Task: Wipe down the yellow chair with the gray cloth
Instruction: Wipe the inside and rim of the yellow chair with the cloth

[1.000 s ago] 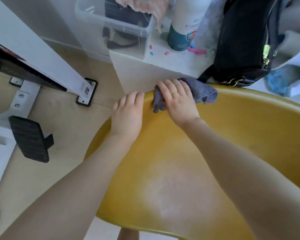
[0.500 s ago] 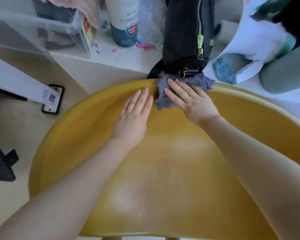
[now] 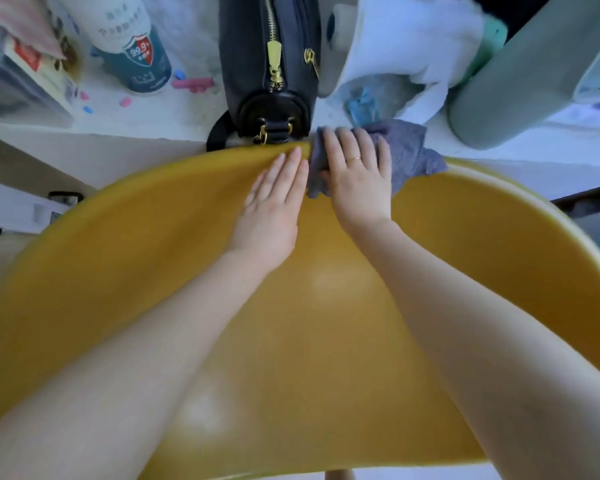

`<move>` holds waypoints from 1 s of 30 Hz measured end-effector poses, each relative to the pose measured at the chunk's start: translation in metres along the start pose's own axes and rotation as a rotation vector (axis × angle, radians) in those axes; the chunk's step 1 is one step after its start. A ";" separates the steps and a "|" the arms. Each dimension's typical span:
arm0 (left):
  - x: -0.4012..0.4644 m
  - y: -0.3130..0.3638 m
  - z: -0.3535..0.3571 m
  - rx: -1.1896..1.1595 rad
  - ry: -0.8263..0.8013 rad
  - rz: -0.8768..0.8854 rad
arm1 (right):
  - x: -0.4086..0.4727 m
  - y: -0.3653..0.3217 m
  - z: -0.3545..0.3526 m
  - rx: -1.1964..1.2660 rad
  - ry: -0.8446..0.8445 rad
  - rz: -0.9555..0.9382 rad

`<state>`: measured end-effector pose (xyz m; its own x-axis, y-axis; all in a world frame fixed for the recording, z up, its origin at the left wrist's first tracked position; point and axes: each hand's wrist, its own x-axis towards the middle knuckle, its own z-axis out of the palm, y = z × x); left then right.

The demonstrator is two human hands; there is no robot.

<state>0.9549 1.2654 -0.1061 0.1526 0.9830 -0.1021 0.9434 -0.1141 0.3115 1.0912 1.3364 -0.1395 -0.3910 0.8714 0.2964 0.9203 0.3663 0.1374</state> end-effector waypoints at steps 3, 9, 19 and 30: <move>0.011 0.012 0.004 0.029 -0.007 0.010 | 0.007 0.010 0.000 0.046 -0.006 -0.105; 0.024 0.036 0.004 0.054 -0.029 -0.093 | -0.038 0.120 -0.005 -0.045 -0.144 0.042; 0.025 0.063 0.013 0.125 -0.033 -0.167 | -0.054 0.115 -0.006 0.069 -0.125 0.236; 0.048 0.133 0.042 0.220 -0.122 0.002 | -0.144 0.232 -0.025 0.066 -0.281 0.487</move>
<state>1.0996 1.2911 -0.1094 0.1766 0.9596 -0.2191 0.9824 -0.1579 0.1002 1.3605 1.2871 -0.1267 0.0882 0.9950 0.0459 0.9960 -0.0876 -0.0145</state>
